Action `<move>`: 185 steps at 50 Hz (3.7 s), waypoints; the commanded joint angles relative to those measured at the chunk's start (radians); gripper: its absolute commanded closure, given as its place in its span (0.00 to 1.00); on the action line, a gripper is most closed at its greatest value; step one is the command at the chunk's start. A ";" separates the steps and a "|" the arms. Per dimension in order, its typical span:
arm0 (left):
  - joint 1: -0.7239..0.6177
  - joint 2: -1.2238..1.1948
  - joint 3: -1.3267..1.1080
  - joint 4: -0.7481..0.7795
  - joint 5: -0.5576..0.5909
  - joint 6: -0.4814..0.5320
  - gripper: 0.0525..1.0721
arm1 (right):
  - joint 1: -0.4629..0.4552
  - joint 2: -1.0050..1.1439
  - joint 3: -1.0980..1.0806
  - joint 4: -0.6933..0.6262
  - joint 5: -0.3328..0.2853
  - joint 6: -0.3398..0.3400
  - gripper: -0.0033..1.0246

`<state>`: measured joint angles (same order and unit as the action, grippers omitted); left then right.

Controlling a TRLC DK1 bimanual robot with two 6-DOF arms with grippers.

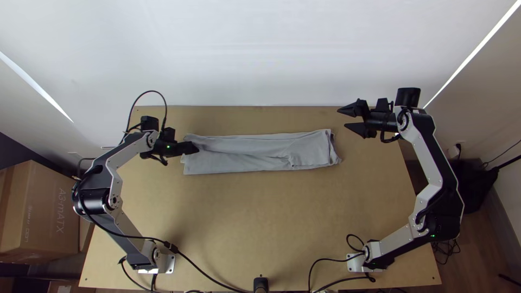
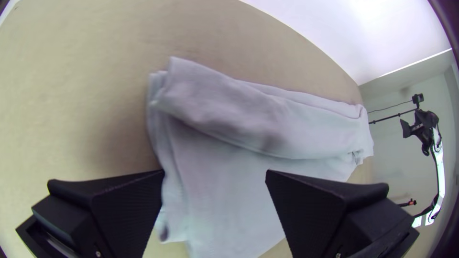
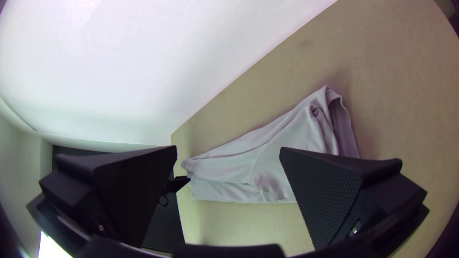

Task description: Fold the t-shirt

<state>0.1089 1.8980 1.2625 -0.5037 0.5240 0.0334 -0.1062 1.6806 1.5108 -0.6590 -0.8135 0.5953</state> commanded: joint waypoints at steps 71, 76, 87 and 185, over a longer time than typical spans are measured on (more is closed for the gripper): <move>0.279 -0.241 0.170 -0.418 0.019 0.129 0.98 | 0.099 -0.130 -0.192 0.059 0.057 0.011 0.04; 0.163 -0.272 0.219 -0.429 0.021 0.062 0.98 | 0.105 -0.130 -0.192 0.059 0.066 0.011 0.04; -0.126 -0.232 0.330 -0.427 0.001 -0.087 0.98 | 0.105 -0.128 -0.184 0.061 0.074 0.014 0.04; -0.319 -0.226 0.644 -0.280 -0.314 -0.260 0.05 | 0.395 0.303 0.011 0.150 0.217 -0.123 0.04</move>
<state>-0.2558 1.7576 1.9965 -0.7784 0.2157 -0.2440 0.2672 1.9182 1.4628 -0.5129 -0.5980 0.4892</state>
